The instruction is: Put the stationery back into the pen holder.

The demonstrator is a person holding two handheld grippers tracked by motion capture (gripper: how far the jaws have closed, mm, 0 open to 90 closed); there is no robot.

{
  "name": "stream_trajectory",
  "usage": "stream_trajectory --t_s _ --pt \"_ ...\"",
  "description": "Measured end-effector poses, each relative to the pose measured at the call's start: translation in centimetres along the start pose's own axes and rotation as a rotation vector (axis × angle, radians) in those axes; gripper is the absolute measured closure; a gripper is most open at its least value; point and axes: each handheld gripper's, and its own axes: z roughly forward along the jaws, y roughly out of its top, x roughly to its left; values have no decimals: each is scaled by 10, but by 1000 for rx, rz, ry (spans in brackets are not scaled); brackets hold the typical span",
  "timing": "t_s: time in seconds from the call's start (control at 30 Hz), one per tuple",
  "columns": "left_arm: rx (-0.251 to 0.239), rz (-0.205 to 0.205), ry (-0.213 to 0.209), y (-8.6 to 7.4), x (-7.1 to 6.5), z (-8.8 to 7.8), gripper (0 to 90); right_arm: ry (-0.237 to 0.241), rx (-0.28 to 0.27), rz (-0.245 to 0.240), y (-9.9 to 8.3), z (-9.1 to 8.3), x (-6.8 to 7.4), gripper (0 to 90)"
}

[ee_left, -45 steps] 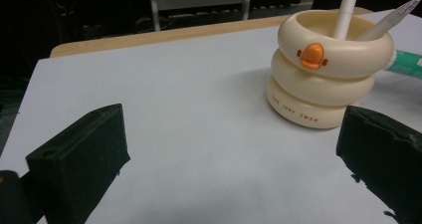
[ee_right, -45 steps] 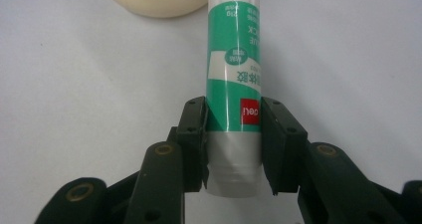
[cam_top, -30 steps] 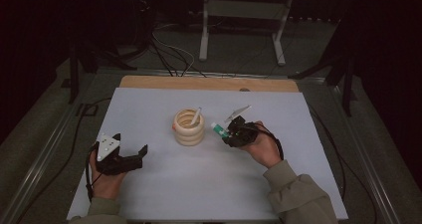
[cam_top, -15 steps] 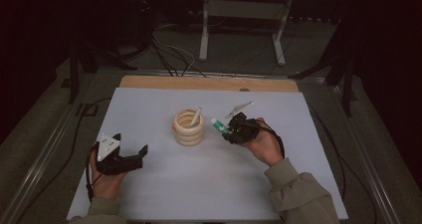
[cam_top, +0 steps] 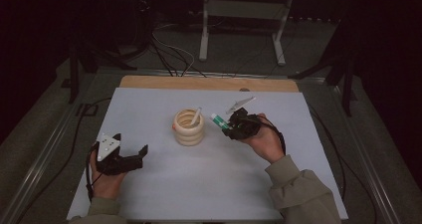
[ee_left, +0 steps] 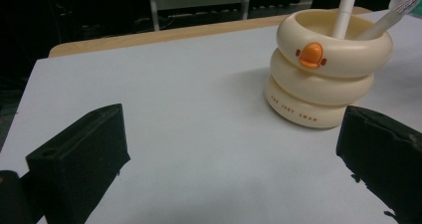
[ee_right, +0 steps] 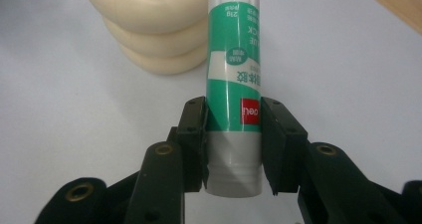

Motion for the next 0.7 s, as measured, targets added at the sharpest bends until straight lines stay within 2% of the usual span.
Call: stream_trajectory --t_s 0.7 --pt "-1 0 1 0 0 -1 4 -1 -35 -24 20 -14 4 658"
